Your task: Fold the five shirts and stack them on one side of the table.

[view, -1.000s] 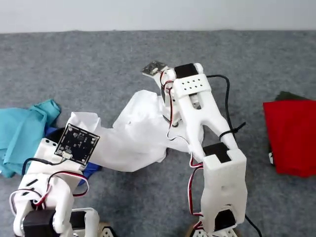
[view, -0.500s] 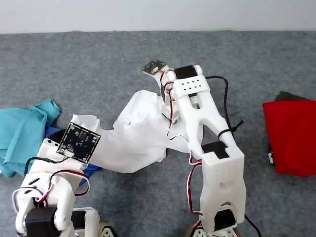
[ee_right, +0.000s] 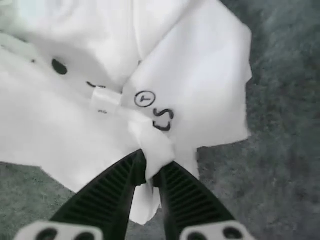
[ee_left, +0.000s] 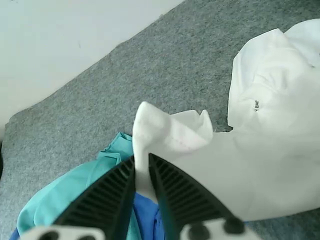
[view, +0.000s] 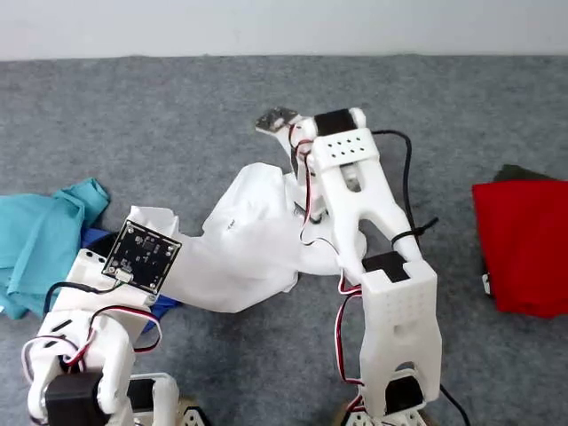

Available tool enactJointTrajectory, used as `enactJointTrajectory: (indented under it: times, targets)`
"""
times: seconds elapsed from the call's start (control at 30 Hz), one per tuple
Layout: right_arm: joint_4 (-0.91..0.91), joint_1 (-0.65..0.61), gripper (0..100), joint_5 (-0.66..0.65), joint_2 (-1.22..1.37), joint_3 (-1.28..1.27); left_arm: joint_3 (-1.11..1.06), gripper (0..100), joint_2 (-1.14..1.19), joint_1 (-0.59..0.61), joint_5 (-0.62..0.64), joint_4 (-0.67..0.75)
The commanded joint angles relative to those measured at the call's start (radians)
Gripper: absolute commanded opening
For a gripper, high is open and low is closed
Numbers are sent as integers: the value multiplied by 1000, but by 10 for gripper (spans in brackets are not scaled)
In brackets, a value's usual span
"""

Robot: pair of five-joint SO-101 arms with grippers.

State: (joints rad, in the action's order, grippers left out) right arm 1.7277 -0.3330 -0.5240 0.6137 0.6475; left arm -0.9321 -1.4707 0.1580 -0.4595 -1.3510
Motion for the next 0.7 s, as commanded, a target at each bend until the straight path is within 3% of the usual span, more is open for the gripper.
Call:
enactJointTrajectory:
  times: [0.0, 0.2, 0.67]
  targets:
    - [67, 10, 14, -18, -97, 109, 2, 14, -6, 2, -8, 18]
    - [67, 4, 113, -15, -47, 71, 2, 14, -6, 2, -8, 20]
    - [51, 2, 111, -14, 71, 77, 2, 14, -6, 6, -8, 18]
